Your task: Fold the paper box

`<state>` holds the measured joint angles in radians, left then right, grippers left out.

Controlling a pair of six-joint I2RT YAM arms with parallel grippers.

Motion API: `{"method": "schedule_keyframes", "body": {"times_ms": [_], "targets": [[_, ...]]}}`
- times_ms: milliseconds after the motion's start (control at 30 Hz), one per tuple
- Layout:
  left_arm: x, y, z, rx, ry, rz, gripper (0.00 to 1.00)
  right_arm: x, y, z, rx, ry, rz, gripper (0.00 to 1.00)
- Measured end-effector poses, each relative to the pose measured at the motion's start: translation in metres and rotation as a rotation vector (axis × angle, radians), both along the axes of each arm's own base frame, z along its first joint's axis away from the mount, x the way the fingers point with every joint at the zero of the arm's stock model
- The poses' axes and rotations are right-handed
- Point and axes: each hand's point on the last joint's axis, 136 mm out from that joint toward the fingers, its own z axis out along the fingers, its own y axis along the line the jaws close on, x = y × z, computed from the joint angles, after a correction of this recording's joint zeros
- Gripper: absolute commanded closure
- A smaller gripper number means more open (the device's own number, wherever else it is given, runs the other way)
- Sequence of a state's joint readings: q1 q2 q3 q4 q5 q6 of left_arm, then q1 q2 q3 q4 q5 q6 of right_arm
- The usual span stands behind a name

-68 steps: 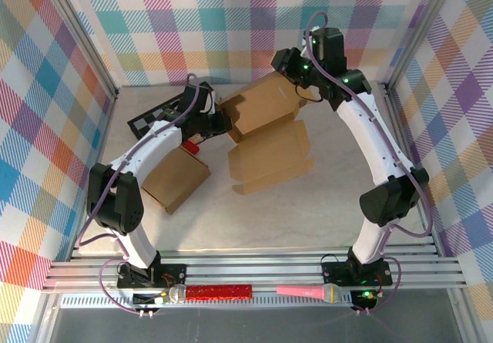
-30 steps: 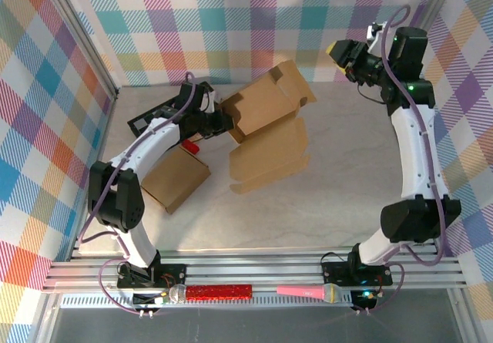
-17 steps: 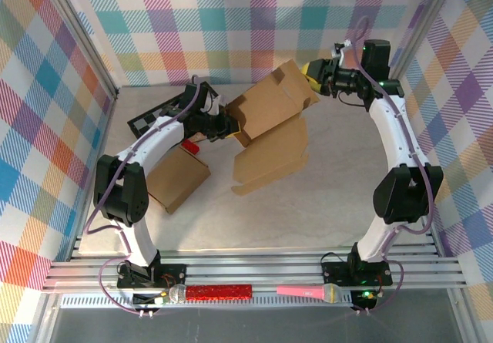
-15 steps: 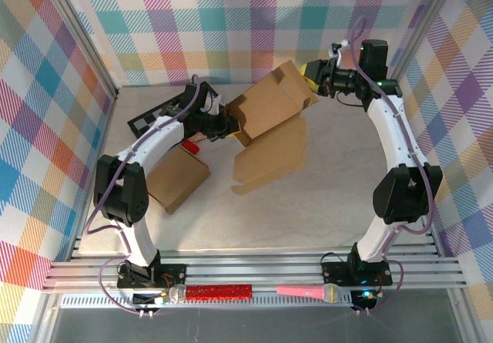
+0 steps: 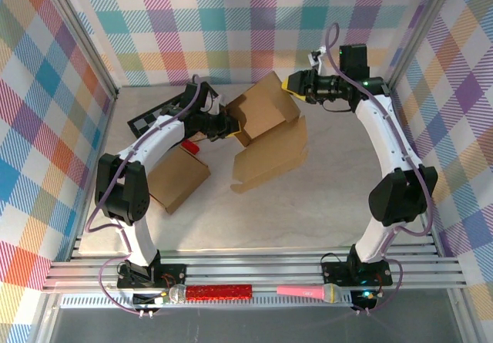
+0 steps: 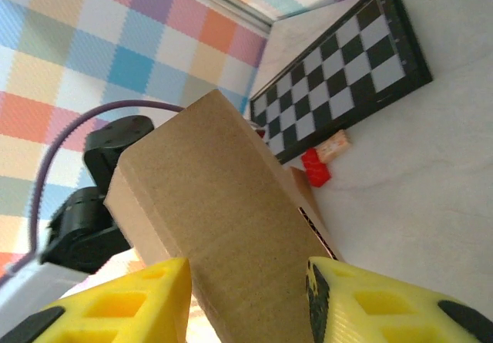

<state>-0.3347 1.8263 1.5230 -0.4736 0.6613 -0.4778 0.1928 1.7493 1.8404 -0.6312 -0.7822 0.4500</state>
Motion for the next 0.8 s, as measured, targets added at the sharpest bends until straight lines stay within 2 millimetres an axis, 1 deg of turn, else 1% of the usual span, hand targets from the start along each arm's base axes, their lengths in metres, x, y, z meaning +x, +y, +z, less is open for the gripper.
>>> {"method": "schedule_keyframes", "body": {"times_ms": [133,267,500,667,800], "targets": [[0.000,0.000,0.002,0.002,-0.002,-0.002,1.00,-0.002,-0.002,-0.002,-0.113,-0.054,-0.040,0.56],[0.000,0.002,0.003,0.019,-0.001,0.000,1.00,-0.003,-0.001,-0.004,-0.221,-0.117,-0.066,0.53],[-0.002,0.012,0.004,0.106,0.003,0.019,1.00,-0.005,0.003,-0.009,-0.398,-0.210,-0.096,0.50],[-0.003,0.020,0.007,0.174,-0.002,0.033,1.00,-0.004,0.000,-0.011,-0.456,-0.242,-0.116,0.50],[-0.005,0.023,0.011,0.214,-0.010,0.030,1.00,-0.010,-0.001,-0.010,-0.464,-0.251,-0.115,0.50]]}}
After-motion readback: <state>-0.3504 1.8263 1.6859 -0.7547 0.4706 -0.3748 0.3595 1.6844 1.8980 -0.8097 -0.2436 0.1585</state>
